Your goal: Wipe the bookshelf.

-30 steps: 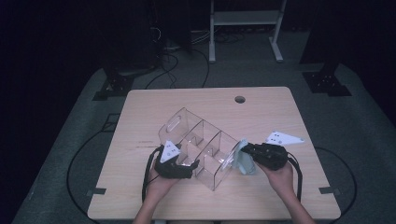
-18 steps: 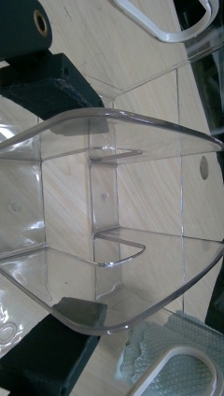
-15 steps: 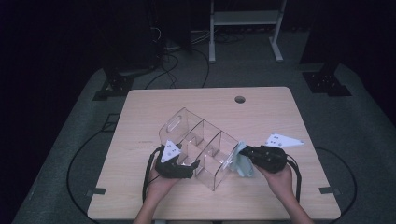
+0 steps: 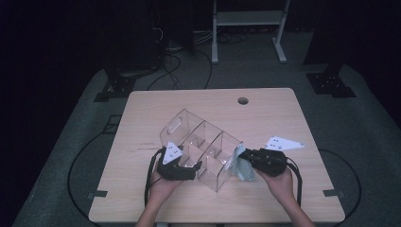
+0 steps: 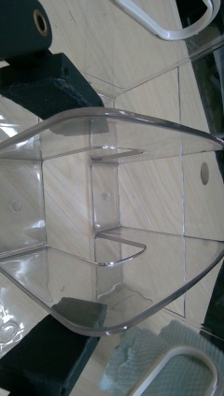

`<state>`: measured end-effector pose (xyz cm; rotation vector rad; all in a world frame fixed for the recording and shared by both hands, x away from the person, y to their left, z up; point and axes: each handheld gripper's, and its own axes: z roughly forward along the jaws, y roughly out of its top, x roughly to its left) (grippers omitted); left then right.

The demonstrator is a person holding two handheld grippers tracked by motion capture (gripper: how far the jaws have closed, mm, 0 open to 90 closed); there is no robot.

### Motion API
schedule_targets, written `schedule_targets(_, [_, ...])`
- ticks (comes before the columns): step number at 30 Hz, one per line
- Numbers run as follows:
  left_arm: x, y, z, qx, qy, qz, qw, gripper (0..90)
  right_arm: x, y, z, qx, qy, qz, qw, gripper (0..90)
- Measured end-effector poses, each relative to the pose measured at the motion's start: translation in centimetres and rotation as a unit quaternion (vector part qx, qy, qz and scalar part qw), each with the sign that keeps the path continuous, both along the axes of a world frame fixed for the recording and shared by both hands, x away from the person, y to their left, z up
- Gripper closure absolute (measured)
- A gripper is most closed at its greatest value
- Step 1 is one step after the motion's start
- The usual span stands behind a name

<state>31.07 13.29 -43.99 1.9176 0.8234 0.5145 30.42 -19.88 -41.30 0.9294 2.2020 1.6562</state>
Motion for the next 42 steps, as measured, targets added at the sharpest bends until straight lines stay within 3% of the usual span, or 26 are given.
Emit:
schedule_targets(4, [0.0,0.1,0.1,0.003,0.001,-0.001,1.0000,8.1,-1.2,1.0,0.1,-0.010,-0.008,0.025,0.9996,82.6])
schedule_targets(11, [0.0,-0.1,0.1,0.002,-0.001,0.003,1.0000,7.9,-0.2,0.2,-0.2,-0.005,-0.005,0.003,1.0000,82.6])
schedule_targets(16, [0.0,0.1,0.0,0.000,0.002,0.004,1.0000,7.9,-1.5,1.5,-0.1,-0.010,-0.006,0.034,0.9994,82.5])
schedule_targets(18, [0.0,0.1,0.0,-0.001,0.002,0.005,1.0000,8.0,-1.6,1.6,0.0,-0.020,-0.014,0.035,0.9991,82.5])
schedule_targets(24, [0.0,-0.1,0.1,0.001,0.001,0.008,1.0000,7.9,-1.5,1.4,-0.1,-0.014,-0.008,0.026,0.9995,82.5])
schedule_targets(28, [0.1,0.3,0.1,-0.001,0.003,0.007,1.0000,8.0,-2.6,2.7,-0.1,-0.011,-0.010,0.059,0.9982,82.4])
schedule_targets(31, [0.1,0.4,0.0,-0.002,0.001,0.007,1.0000,8.2,-2.7,2.9,-0.1,-0.021,-0.015,0.068,0.9974,82.5])
schedule_targets(36, [0.2,0.2,0.1,-0.002,0.001,0.011,0.9999,8.0,-2.3,2.5,-0.1,-0.014,-0.013,0.049,0.9986,82.5])
schedule_targets(39, [0.2,0.4,0.1,-0.004,0.003,0.011,0.9999,7.9,-3.0,3.2,-0.2,-0.016,-0.016,0.063,0.9977,82.4])
schedule_targets(42, [0.2,0.5,0.0,-0.005,0.003,0.010,0.9999,7.9,-3.7,4.2,-0.4,-0.016,-0.013,0.094,0.9953,82.4])
